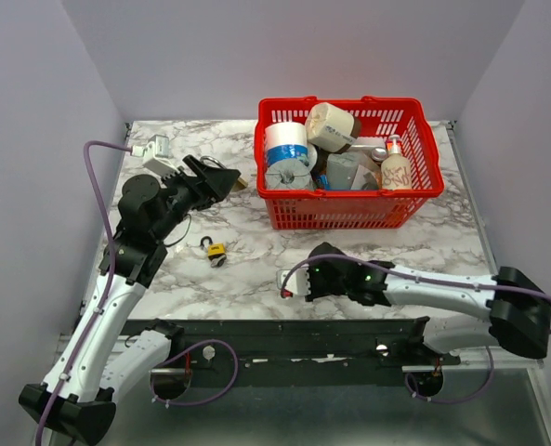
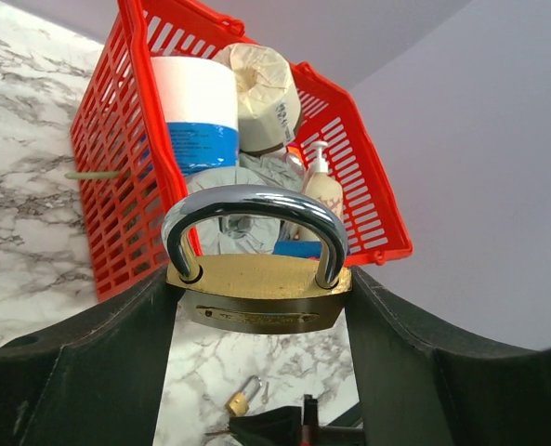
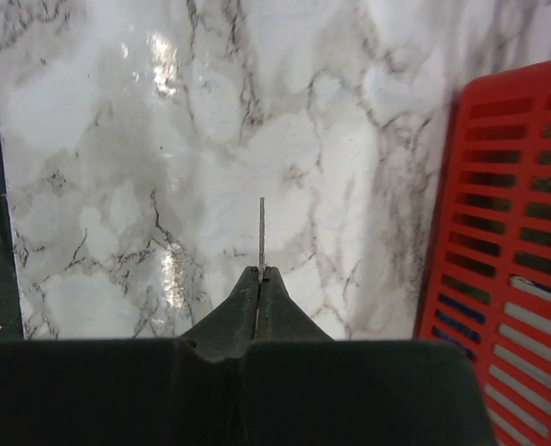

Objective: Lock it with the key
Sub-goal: Place the key at the center of the board.

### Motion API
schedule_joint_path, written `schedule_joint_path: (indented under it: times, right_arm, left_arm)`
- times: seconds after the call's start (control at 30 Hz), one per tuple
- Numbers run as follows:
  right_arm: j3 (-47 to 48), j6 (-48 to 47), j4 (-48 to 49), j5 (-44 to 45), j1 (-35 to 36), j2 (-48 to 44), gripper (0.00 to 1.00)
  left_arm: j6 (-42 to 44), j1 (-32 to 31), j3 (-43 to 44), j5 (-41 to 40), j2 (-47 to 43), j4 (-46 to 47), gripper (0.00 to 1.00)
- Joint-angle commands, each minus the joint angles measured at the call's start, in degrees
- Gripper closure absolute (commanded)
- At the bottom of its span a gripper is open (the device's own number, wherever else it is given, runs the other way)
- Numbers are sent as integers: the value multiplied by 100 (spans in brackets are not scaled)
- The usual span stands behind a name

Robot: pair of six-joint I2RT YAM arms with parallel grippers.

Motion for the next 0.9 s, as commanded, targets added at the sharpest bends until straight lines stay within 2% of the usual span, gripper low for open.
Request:
schedule_joint_path:
  times: [0.0, 0.3, 0.53, 0.67, 0.77, 0.87]
  right_arm:
    - [203, 107, 294, 907, 218, 838, 99]
    - [335, 749, 787, 1682, 481, 1692, 99]
    - [476, 1259, 479, 1779, 684, 2166, 98]
    - [616, 1479, 198, 1534, 702, 2307, 71]
    - [652, 1585, 93, 1446, 737, 2299, 70]
    - [660, 1637, -13, 1314, 816, 2202, 64]
  left_arm:
    - [208, 44, -21, 110, -175, 304, 100]
    - [278, 105, -241, 66, -316, 30, 100]
    - [243, 114, -320, 119, -246, 110, 100]
    - [287, 114, -312, 110, -237, 31, 100]
    - [164, 114, -382, 145, -228, -163, 100]
    - [155, 114, -452, 233, -263, -224, 100]
